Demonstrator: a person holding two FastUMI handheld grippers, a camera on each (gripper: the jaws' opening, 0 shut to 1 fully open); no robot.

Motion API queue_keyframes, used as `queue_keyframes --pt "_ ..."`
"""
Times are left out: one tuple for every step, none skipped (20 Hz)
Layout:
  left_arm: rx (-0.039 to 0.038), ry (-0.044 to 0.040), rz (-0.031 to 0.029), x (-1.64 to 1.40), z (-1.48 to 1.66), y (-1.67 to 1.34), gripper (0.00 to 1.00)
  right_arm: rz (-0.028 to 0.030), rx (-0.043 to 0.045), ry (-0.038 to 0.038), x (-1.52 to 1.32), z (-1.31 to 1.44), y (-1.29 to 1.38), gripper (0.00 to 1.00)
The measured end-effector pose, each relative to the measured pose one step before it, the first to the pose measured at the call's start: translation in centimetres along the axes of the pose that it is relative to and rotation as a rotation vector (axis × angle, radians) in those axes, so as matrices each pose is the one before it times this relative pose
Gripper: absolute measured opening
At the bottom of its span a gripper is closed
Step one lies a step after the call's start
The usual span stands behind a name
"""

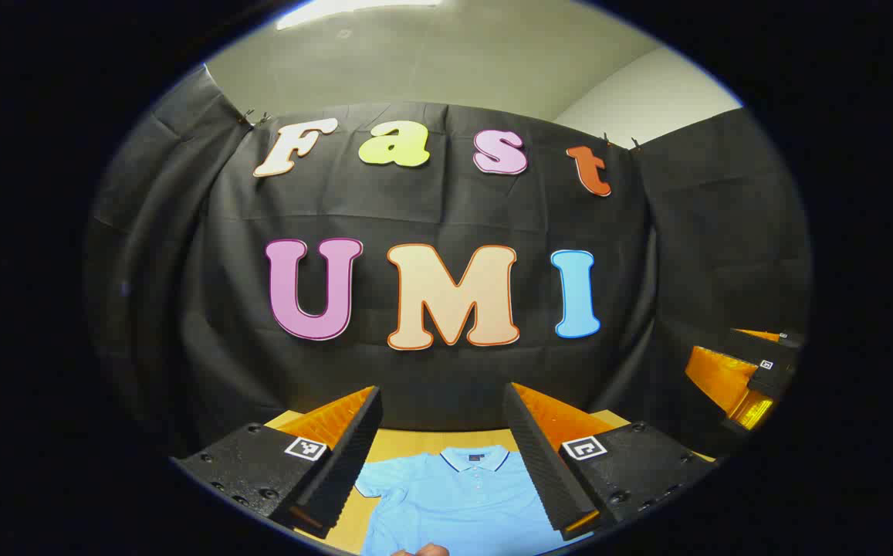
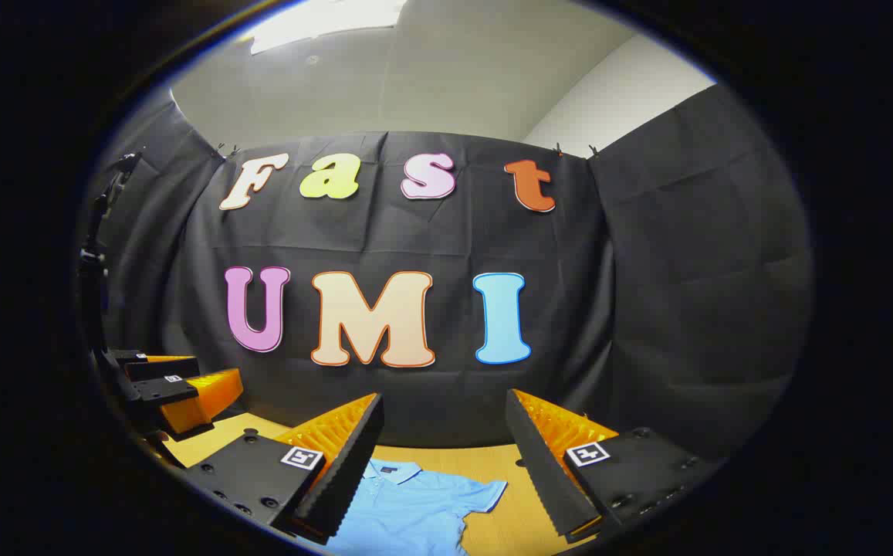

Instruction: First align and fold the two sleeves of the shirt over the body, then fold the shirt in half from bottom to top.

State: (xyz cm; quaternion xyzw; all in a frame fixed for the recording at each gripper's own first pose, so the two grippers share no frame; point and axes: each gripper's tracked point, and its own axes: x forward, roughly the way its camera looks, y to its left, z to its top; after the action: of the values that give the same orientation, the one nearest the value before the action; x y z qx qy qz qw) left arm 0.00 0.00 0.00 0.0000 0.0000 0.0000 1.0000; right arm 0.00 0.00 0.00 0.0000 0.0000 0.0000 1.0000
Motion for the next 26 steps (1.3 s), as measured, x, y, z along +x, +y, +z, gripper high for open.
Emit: queue_keyframes --pt "-0.00082 -0.00143 0.00067 0.013 0.04 -0.131 0.94 0.00083 -0.00104 0.00002 0.052 0.024 -0.131 0.98" --pt "-0.00252 0.00021 -0.00085 -0.006 0.004 -0.191 0.94 -0.0016 -0.00106 0.00051 -0.056 0.012 -0.205 0.98" --pt "-0.00096 0.0012 0.00051 0.017 -0.109 -0.11 0.94 -0.00197 -0.00083 -0.00063 -0.025 0.11 -0.182 0.98" --pt "-0.00032 0.00125 -0.00059 0.028 -0.032 -0.169 0.94 -0.00344 -0.00201 0.00028 -0.048 -0.074 -0.356 1.0" --pt "-0.00088 0.0008 -0.00069 0.062 0.051 -0.203 0.93 -0.00112 -0.00255 0.0024 0.026 -0.027 -0.211 0.98" --pt "-0.00226 0.00104 -0.00214 -0.037 -0.116 -0.116 0.93 -0.00174 -0.00252 0.00065 -0.029 -0.011 -0.258 0.99" --pt "-0.00017 -0.00213 -0.0014 -0.038 0.124 -0.135 0.94 -0.00093 -0.00031 -0.00105 -0.074 0.123 -0.255 1.0" --pt "0.00115 -0.00093 -0.00168 -0.031 0.077 -0.208 0.94 0.00022 0.00018 -0.00162 -0.003 -0.019 -0.151 0.98" --pt "0.00303 -0.00007 -0.00191 -0.019 0.093 -0.259 0.93 -0.0006 -0.00073 0.00142 0.023 0.007 -0.146 0.98" --pt "0.00542 0.00118 0.00194 -0.102 -0.079 -0.394 0.94 -0.00142 -0.00145 0.00287 -0.07 -0.058 -0.249 0.98" --pt "0.00301 -0.00383 -0.00014 -0.068 0.183 -0.161 0.94 0.00012 0.00058 0.00173 -0.027 0.032 -0.139 0.98" --pt "-0.00024 -0.00248 0.00081 -0.115 0.11 -0.134 0.94 0.0011 0.00292 -0.00021 -0.052 -0.001 -0.073 0.98" --pt "-0.00276 -0.00219 -0.00066 -0.071 0.079 -0.195 0.94 0.00349 0.00245 -0.00245 -0.037 0.146 -0.051 0.98" --pt "-0.00119 -0.0003 0.00042 0.001 -0.065 -0.222 0.94 0.00302 -0.00018 -0.0024 -0.047 0.031 -0.089 0.98" --pt "-0.00075 -0.00114 0.00042 -0.084 0.054 -0.075 0.94 0.00241 -0.00077 -0.00072 0.06 -0.005 -0.043 0.98" --pt "-0.00092 0.00194 -0.00044 0.036 0.03 -0.085 0.94 0.00007 -0.0001 0.00567 0.157 -0.421 -0.087 0.98" --pt "0.00056 0.00536 0.00088 0.133 0.075 0.028 0.94 0.00648 0.00084 0.0184 0.119 -0.629 0.069 0.96" --pt "-0.00322 -0.00086 0.00411 0.226 0.089 0.204 0.94 0.01156 0.00054 0.02306 0.295 -0.978 0.293 1.0" --pt "-0.00785 -0.00262 0.00461 0.239 0.325 0.353 0.94 0.0074 -0.00198 0.01943 0.407 -0.827 0.165 0.98" --pt "-0.00751 -0.00622 0.00722 0.171 0.308 0.389 0.94 -0.00453 -0.00604 0.01634 0.672 -0.776 -0.178 0.98" --pt "-0.00437 -0.01007 0.00569 0.274 0.194 0.448 0.94 -0.01042 -0.00957 0.0169 0.731 -0.791 -0.19 0.98" --pt "0.0041 -0.01199 -0.00421 0.296 0.235 0.27 0.94 -0.01119 -0.01064 0.0104 0.718 -0.701 -0.148 0.99" --pt "0.0107 -0.00037 -0.00462 0.295 -0.047 0.15 0.94 -0.01038 -0.00727 0.00471 0.777 -0.522 -0.068 0.99" --pt "0.00976 -0.00281 -0.00805 0.39 -0.252 0.228 0.93 -0.00818 -0.00757 0.0032 0.831 -0.611 0.043 0.98" --pt "0.00594 -0.00718 -0.00624 0.326 0.013 0.214 0.93 -0.00871 -0.009 0.00687 1.019 -0.577 0.004 0.98" --pt "-0.00042 0.00129 -0.00276 0.356 -0.066 0.366 0.94 -0.01074 -0.0088 0.01407 1.162 -0.942 -0.051 0.98"
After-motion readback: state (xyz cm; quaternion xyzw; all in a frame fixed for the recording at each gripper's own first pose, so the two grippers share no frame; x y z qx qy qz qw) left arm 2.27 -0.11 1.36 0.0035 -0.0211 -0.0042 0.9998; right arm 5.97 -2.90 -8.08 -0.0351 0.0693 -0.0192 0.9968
